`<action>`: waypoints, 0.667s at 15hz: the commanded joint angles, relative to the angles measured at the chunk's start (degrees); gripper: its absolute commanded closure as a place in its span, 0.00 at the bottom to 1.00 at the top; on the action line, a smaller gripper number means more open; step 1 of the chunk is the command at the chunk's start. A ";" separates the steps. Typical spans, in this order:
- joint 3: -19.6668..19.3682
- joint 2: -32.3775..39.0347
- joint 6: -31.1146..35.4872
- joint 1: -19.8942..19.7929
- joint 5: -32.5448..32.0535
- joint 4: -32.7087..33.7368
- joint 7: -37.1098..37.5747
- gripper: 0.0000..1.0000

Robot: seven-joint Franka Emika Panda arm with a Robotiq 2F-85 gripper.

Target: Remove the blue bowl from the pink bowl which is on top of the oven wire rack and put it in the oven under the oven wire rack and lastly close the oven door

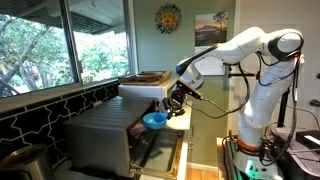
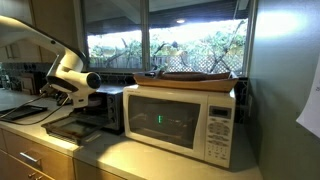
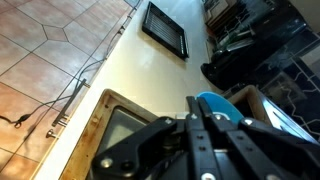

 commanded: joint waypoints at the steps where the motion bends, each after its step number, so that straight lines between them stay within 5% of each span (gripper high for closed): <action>1: -1.10 -1.61 -6.27 -1.63 -4.27 -1.33 1.47 0.99; 6: -1.22 2.09 -13.62 -2.99 -8.59 -0.53 3.43 0.99; 10: -0.34 7.43 -11.72 -3.45 -8.38 0.18 5.04 0.99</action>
